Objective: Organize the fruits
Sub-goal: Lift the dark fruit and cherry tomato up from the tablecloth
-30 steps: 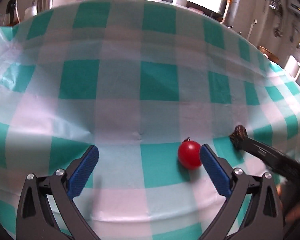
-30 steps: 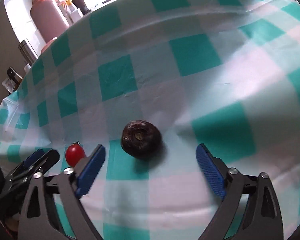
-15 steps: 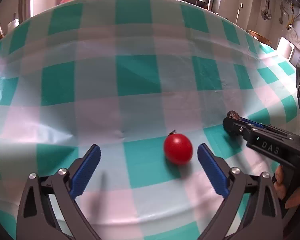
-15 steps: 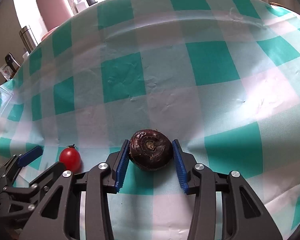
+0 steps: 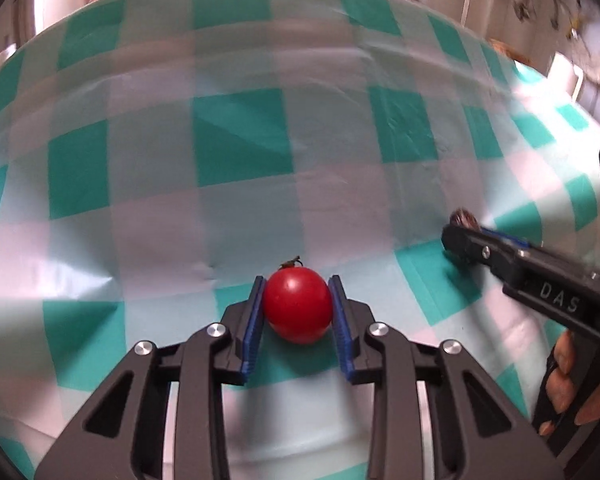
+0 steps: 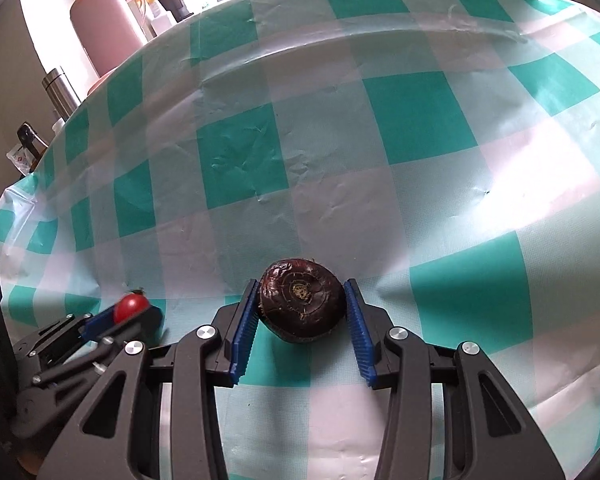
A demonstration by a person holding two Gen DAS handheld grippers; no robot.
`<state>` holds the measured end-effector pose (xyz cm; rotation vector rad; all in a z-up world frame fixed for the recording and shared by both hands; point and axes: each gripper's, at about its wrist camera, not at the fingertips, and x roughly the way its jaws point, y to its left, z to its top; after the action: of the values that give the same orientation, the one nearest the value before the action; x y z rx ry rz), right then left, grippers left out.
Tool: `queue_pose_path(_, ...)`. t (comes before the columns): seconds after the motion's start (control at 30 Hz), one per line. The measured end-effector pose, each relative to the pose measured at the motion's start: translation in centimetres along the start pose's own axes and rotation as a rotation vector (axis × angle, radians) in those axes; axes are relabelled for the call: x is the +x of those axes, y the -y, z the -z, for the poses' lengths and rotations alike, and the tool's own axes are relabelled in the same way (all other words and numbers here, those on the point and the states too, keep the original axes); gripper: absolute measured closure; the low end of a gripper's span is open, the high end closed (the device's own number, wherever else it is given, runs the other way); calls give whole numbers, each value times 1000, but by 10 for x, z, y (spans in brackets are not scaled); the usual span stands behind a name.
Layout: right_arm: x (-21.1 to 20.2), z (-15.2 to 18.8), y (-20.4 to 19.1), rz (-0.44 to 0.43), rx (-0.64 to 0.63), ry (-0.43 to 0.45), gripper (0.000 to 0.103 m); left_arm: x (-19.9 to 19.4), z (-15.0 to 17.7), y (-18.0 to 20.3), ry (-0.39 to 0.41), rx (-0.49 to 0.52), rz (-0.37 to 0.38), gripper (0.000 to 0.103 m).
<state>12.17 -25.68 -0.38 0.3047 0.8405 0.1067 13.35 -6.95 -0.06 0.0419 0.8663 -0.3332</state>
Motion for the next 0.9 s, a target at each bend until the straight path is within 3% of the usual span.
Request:
queue_pose_path(0.07, -4, 0, 3, 15, -16, 3, 60, -5, 1, -10, 25, -43, 26, 72)
queue_pose_path(0.4, -10, 6, -25, 104, -150, 64, 60, -61, 19, -44, 182, -215, -72, 72)
queue_pose_path(0.5, -15, 10, -33, 158, -195, 92, 60, -75, 30, -57, 188, -232, -84, 72)
queue_pose_path(0.7, -38, 54, -75, 244, -334, 120, 61, -86, 55, -55, 150, -246, -54, 72)
queue_pose_path(0.9, -89, 107, -84, 278, -328, 148, 60, -114, 78, -53, 193, -229, -49, 72)
